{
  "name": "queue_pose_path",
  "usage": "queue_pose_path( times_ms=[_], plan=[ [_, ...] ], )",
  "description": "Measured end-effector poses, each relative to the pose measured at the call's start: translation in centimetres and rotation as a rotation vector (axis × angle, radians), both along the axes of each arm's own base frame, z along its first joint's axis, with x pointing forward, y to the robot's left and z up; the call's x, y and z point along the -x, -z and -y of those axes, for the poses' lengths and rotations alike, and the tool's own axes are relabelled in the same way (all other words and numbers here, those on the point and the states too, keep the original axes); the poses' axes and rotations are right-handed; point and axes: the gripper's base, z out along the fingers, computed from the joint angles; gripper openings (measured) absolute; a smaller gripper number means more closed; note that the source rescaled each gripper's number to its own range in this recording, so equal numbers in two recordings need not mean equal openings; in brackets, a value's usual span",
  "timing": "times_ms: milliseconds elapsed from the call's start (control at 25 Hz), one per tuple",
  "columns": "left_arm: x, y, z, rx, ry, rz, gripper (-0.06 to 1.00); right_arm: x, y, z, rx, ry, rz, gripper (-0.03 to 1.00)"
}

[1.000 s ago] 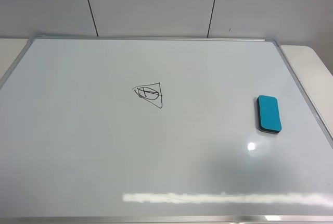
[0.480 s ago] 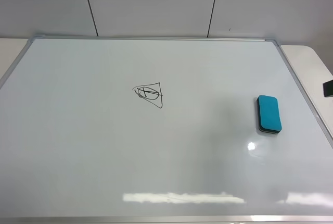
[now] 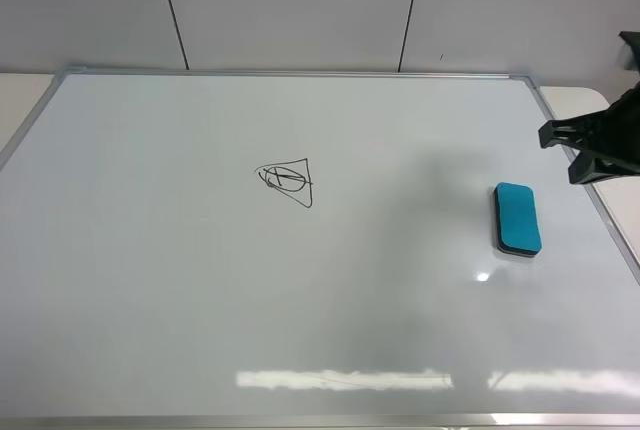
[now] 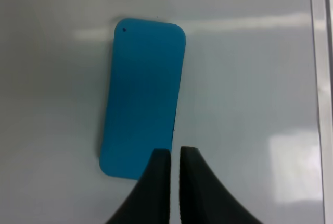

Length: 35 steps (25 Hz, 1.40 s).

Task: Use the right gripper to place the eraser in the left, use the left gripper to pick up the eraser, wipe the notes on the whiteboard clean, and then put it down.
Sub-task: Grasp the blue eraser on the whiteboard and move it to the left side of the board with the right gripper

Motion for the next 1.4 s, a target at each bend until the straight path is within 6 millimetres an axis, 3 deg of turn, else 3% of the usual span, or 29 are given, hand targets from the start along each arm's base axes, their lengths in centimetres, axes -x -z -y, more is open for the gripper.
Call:
queue_pose_path(
  times_ms=[120, 160, 280, 440, 1400],
  plan=[
    [0.0, 0.0, 0.0, 0.0, 0.0, 0.0, 1.0, -1.3, 2.6, -0.8, 0.006, -0.055, -0.044, 0.0],
    [0.0, 0.0, 0.0, 0.0, 0.0, 0.0, 1.0, -1.3, 2.6, -0.8, 0.006, -0.055, -0.044, 0.0],
    [0.0, 0.0, 0.0, 0.0, 0.0, 0.0, 1.0, -2.4, 5.7, -2.0, 0.015, -0.104, -0.094, 0.0],
    [0.0, 0.0, 0.0, 0.0, 0.0, 0.0, 1.0, -2.7, 7.4, -2.8, 0.021, -0.134, -0.12, 0.0],
    [0.0, 0.0, 0.0, 0.0, 0.0, 0.0, 1.0, -3.0, 7.6, -2.6, 0.08, -0.212, -0.1, 0.0]
  ],
)
